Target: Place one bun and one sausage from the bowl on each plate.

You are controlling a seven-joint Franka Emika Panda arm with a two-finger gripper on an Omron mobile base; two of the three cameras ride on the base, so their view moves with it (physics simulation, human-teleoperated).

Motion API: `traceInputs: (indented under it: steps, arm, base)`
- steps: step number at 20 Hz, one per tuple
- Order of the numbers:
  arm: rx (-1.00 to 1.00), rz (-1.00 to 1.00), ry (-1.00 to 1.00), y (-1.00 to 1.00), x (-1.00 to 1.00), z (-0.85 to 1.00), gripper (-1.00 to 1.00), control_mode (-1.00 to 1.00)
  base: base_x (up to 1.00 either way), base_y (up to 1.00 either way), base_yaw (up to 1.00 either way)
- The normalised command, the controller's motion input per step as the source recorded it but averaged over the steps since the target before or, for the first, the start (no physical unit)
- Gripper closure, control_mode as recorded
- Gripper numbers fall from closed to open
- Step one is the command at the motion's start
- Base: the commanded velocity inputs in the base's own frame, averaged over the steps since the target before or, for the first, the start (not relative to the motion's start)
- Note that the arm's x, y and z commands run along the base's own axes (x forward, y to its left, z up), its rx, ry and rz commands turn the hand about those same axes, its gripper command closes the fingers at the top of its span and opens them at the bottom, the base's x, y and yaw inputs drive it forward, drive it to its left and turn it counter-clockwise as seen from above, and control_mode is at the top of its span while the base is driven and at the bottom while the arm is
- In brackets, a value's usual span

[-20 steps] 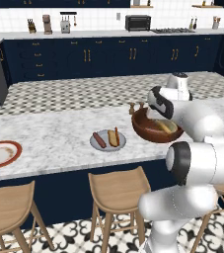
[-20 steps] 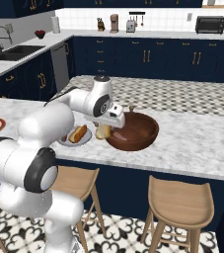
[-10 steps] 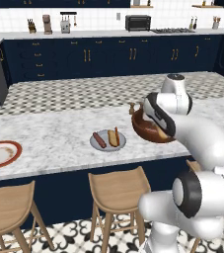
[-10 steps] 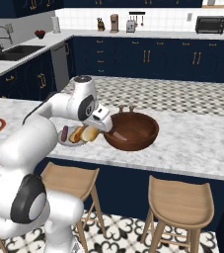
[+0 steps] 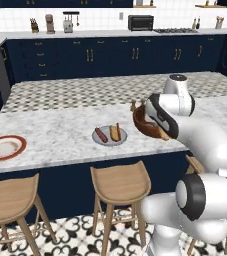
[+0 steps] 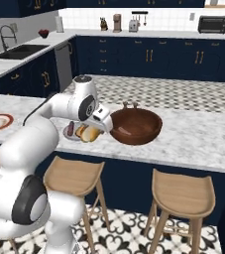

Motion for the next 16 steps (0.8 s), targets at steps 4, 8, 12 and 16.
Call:
traceInputs:
  steps: [4,8,12,16]
  arm:
    - [0.0,0.0,0.0,0.0,0.0,0.0,1.0,1.0]
    - [0.0,0.0,0.0,0.0,0.0,0.0,1.0,1.0]
    - [0.0,0.0,0.0,0.0,0.0,0.0,1.0,1.0]
    - [0.0,0.0,0.0,0.0,0.0,0.0,1.0,1.0]
  base:
    - [-0.74,0.89,0.05]
    - [0.02,1.0,0.02]
    - [0.12,1.0,0.0]
    - [0.13,1.0,0.0]
